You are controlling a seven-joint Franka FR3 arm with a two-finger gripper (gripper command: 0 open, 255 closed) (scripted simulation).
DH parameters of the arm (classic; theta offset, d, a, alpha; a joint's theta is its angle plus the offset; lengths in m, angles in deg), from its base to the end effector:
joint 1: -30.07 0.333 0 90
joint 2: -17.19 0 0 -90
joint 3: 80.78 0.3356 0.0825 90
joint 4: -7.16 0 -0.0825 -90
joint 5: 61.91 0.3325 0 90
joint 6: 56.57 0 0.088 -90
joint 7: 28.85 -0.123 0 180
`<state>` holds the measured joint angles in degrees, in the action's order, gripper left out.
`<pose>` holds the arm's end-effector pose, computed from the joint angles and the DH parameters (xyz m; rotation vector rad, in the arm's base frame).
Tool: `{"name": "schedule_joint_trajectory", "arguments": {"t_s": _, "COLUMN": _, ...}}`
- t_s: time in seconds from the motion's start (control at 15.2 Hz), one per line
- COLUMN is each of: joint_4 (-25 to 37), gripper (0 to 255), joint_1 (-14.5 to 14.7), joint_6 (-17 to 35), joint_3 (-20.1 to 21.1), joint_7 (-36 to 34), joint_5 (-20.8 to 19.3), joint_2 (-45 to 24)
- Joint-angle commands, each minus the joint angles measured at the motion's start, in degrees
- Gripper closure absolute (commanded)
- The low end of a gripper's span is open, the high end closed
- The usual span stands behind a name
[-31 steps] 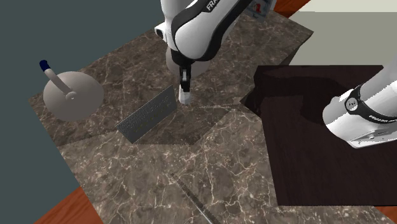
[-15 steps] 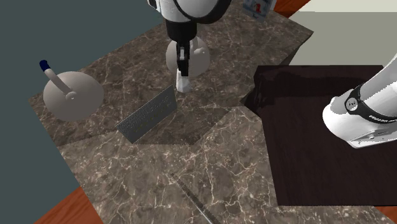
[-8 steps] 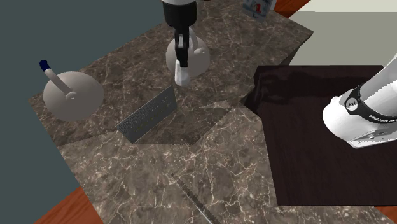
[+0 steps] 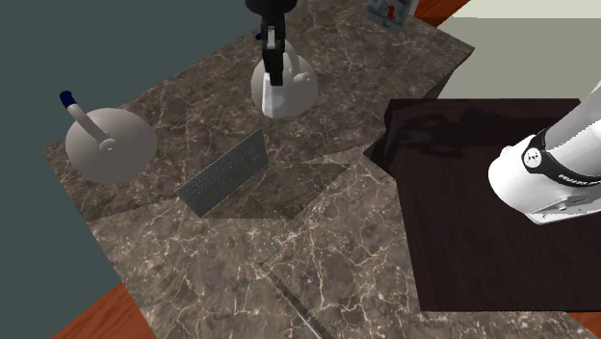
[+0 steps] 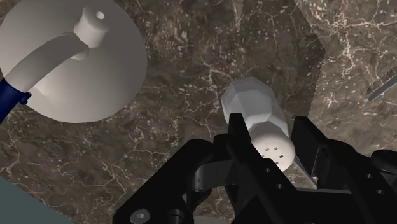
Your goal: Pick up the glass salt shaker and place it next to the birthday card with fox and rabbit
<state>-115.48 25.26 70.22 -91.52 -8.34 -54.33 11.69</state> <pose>0.4953 -0.1299 0.3947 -3.0521 -0.0104 -0.0105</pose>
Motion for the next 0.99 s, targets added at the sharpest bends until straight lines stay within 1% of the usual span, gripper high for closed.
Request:
{"name": "schedule_joint_trajectory", "arguments": {"t_s": 0.0, "joint_4": 0.5, "gripper": 255, "joint_1": 0.0, "joint_6": -1.4, "joint_3": 0.0, "joint_7": -0.3, "joint_5": -0.3, "joint_2": 0.9}}
{"name": "schedule_joint_trajectory", "arguments": {"t_s": 0.4, "joint_4": 2.7, "gripper": 255, "joint_1": 0.1, "joint_6": -5.6, "joint_3": -0.1, "joint_7": -1.1, "joint_5": -1.1, "joint_2": 3.0}}
{"name": "schedule_joint_trajectory", "arguments": {"t_s": 0.92, "joint_4": -5.7, "gripper": 255, "joint_1": -5.0, "joint_6": -5.1, "joint_3": -5.2, "joint_7": 7.6, "joint_5": -3.5, "joint_2": 10.4}}
